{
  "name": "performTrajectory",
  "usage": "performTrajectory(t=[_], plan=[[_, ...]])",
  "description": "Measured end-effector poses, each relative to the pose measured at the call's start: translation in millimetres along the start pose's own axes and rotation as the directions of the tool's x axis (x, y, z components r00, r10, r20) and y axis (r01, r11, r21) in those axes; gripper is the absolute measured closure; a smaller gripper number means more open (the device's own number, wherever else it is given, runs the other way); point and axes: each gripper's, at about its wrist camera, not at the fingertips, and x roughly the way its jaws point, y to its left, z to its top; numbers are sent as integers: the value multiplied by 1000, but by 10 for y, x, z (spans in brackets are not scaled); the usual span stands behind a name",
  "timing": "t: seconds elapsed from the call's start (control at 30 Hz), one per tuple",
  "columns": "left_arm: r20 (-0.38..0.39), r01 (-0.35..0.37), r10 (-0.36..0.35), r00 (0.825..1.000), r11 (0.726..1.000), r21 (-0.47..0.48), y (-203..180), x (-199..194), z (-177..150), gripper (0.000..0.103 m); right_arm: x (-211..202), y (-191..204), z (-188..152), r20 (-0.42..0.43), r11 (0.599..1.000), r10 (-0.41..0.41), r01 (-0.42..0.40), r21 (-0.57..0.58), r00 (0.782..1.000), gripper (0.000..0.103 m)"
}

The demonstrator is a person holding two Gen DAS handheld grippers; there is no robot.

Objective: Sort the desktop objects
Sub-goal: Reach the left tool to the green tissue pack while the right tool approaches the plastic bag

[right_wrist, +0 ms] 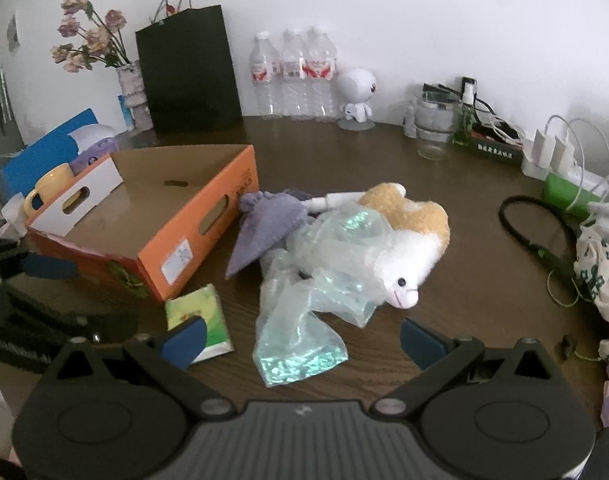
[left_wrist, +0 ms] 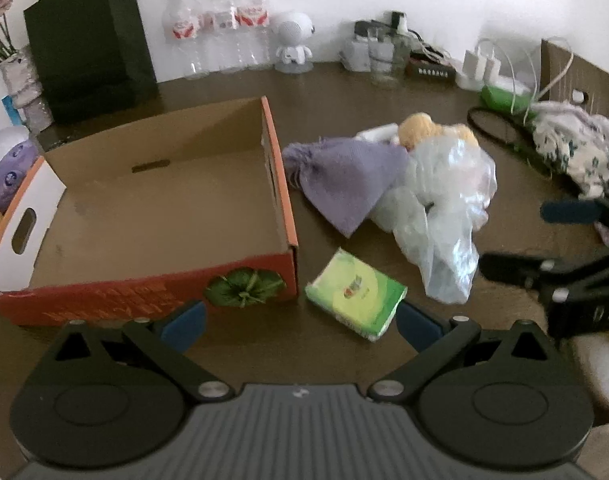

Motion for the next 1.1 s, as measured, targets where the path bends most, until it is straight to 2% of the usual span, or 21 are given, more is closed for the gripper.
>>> performTrajectory(t=[0.13, 0.3, 0.6, 0.7, 1.1], plan=[[-10, -12, 13, 1000, 999, 32, -68, 91, -60, 0, 37, -40, -3, -18, 1000, 11, -10, 21, 1000, 0], [-18, 9, -7, 1000, 997, 81, -198, 156, -84, 1, 84, -74, 11, -47, 999, 20, -18, 36, 999, 0], [-25, 26, -22, 999, 987, 157, -401, 249, 29, 1, 118, -46, 102, -86, 1000, -3, 2, -17, 996, 0], [-28, 31, -26, 999, 981, 192, -454, 290, 66, 1, 149, -35, 131, -110, 999, -28, 23, -44, 994, 0], [-33, 53, -45, 998, 954, 296, -600, 430, 182, 1, 305, -108, 168, -188, 1000, -12, 7, -27, 982, 1]])
